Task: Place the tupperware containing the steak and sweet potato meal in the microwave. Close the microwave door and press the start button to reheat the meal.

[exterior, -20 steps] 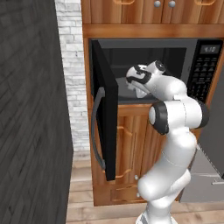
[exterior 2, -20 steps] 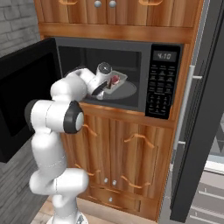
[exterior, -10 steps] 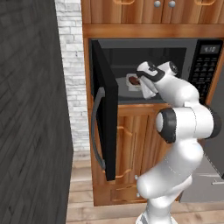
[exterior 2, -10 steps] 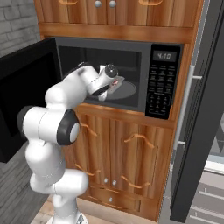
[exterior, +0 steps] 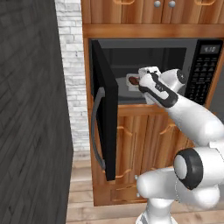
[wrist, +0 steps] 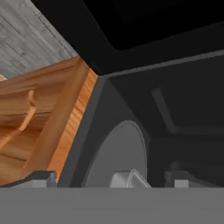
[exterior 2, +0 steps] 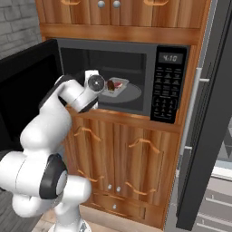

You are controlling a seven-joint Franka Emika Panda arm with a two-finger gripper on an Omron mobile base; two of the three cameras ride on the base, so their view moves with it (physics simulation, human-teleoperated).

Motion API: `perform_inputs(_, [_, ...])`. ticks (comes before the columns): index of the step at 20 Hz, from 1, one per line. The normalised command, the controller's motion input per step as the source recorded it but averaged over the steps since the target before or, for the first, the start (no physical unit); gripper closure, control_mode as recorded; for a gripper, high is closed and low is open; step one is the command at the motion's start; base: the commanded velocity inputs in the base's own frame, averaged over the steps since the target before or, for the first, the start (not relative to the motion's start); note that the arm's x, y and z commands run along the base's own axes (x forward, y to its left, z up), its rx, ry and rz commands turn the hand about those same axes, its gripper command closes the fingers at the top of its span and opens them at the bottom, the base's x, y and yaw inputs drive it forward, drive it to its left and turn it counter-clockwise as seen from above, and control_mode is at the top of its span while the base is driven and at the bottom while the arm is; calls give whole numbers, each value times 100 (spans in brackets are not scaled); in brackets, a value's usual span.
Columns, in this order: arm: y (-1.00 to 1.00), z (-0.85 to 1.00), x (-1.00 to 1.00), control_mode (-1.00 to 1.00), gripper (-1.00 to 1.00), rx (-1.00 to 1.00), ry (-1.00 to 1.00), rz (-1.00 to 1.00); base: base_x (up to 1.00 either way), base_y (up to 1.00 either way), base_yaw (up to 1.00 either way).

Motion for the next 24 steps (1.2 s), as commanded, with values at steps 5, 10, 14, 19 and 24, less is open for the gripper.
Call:
perform_inputs(5, [29,96,-100,-100,-100,-8,11,0,0,0,0])
perform_inputs(10, [12,64,-100,-100,-100,-9,7,0,0,0,0])
perform_inputs(14, [2,20,-100,-100,-100,-14,0,4,0,0,0])
perform_inputs(19, [3,-34,-100,-100,-100,-8,-16,3,0,0,0])
perform_inputs(24, [1,-20,-100,-100,-100,-3,-34,1,0,0,0])
